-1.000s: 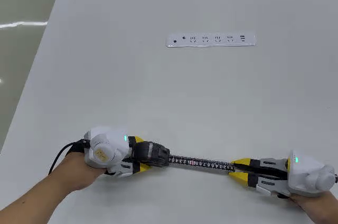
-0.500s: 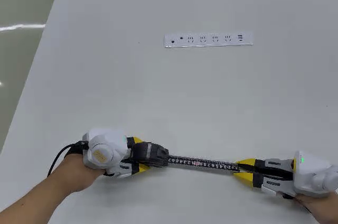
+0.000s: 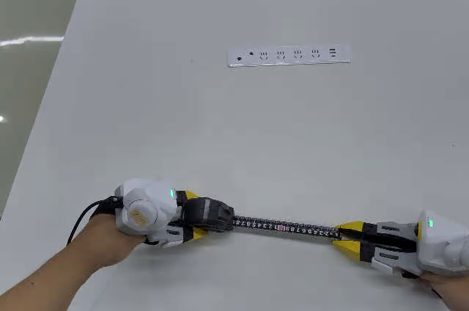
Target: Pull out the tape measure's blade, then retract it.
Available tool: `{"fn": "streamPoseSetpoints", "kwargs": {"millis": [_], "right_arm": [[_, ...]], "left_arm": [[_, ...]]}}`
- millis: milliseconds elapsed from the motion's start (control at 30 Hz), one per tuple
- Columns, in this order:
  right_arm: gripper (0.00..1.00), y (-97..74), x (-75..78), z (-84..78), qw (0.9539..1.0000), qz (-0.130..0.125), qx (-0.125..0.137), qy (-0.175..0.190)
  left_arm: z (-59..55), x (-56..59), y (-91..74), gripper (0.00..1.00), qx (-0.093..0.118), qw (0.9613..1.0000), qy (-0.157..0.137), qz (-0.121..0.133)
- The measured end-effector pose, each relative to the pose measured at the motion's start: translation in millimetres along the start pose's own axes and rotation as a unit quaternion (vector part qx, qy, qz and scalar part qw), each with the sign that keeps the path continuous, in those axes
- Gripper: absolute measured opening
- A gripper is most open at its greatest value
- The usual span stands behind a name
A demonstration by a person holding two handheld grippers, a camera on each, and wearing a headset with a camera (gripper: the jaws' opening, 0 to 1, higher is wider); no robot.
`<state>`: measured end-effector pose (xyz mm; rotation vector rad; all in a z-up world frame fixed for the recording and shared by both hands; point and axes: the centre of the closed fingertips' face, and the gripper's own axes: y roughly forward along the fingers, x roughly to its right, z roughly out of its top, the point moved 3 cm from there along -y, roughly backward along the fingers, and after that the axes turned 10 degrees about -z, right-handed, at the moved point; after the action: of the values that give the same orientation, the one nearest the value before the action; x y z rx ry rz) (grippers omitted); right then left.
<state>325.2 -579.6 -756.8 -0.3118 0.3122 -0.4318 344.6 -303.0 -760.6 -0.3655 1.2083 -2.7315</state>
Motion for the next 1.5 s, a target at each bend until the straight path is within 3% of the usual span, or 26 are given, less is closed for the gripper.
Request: {"fn": "streamPoseSetpoints", "kwargs": {"millis": [1200,1500], "right_arm": [[0.08,-34.4,14.7,-11.9,0.9997,-0.020,-0.001,0.013],[0.08,-40.0,11.4,-6.8,0.9995,-0.025,-0.001,0.017]], "left_arm": [[0.6,0.3,0.0,0.33,-0.007,1.0000,0.003,0.001],[0.9,0.4,0.1,0.33,-0.007,1.0000,0.003,0.001]]}}
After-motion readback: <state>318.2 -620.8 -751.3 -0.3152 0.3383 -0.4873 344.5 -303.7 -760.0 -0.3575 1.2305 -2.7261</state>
